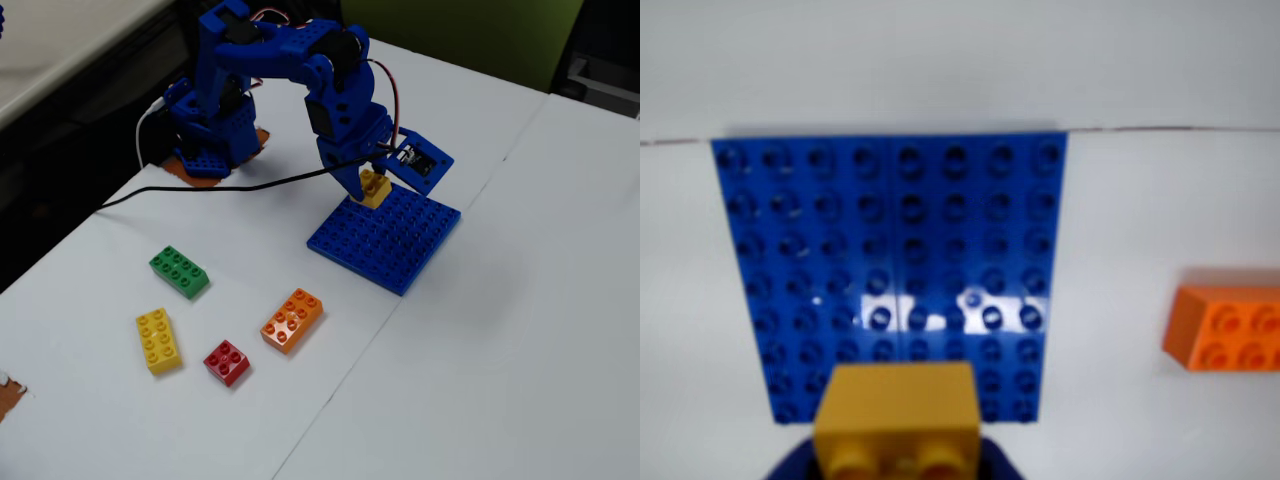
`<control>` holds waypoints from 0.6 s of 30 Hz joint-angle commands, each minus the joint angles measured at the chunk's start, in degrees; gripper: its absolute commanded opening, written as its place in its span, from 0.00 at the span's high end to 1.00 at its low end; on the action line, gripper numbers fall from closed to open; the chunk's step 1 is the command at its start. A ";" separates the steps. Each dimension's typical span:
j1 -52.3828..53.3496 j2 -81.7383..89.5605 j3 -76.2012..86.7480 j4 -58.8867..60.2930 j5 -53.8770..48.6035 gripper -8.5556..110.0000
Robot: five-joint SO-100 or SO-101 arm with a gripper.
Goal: Pick up the 2x2 yellow block and go up the 8x8 blue block.
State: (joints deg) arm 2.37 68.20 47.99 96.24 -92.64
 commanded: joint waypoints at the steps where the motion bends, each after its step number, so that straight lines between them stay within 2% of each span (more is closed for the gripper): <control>1: -1.32 0.35 -2.72 -0.97 0.70 0.93; 18: -3.25 -2.90 -2.72 -1.85 2.20 0.93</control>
State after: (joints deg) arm -0.09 64.60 47.99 94.31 -90.18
